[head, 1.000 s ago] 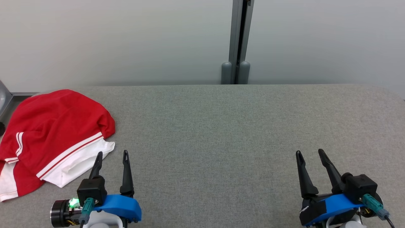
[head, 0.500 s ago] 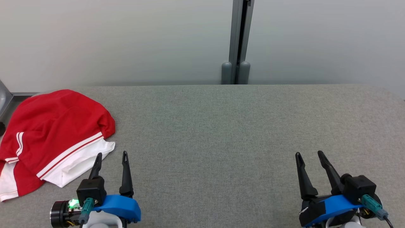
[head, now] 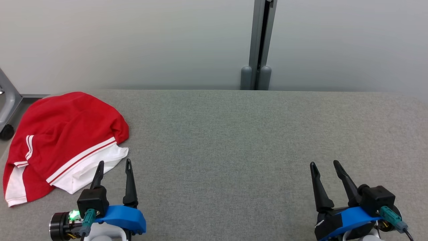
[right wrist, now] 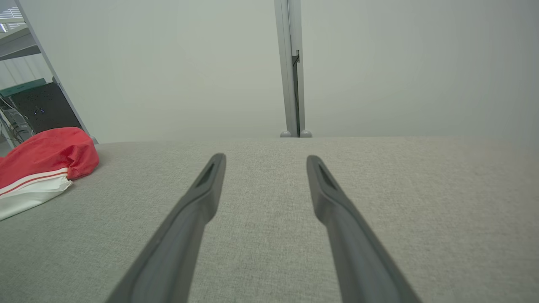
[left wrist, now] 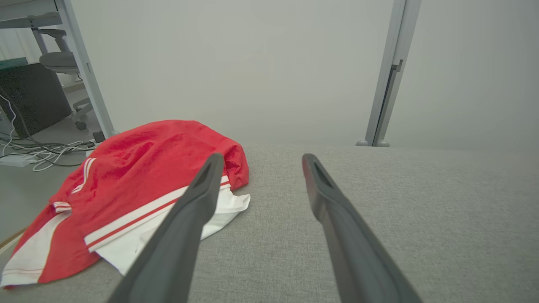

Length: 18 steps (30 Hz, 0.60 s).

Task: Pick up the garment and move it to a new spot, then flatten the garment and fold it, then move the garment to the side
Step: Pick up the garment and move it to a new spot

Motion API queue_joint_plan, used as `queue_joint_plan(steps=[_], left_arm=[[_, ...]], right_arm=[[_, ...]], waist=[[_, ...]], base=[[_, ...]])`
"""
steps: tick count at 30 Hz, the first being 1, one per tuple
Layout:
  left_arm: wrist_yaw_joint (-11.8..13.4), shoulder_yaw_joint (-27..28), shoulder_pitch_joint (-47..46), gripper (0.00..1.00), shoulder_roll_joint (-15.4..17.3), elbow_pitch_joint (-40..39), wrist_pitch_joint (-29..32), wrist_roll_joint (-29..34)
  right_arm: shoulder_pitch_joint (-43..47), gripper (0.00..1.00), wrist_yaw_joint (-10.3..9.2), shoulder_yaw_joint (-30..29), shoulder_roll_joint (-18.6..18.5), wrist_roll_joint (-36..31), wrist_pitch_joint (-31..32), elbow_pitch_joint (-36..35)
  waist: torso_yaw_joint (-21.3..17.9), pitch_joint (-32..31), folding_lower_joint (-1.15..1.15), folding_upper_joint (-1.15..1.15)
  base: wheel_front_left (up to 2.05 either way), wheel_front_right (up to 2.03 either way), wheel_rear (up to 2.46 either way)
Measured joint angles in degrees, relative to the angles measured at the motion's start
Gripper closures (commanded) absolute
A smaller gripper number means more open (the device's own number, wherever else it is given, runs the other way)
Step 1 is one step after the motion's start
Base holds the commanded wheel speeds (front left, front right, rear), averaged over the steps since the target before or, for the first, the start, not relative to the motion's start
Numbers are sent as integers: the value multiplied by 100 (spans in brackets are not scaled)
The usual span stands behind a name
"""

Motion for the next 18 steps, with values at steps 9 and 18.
queue_joint_plan(steps=[9,18], left_arm=[[30,81,-1,0,38,-60,-1,1],[77,207,12,0,104,-177,0,3]], right_arm=[[10,0,0,47,-1,22,-1,-7],[18,0,0,82,-1,58,-2,-30]], waist=[[337,-34,0,0],[819,-26,0,0]], base=[[0,0,0],[0,0,0]])
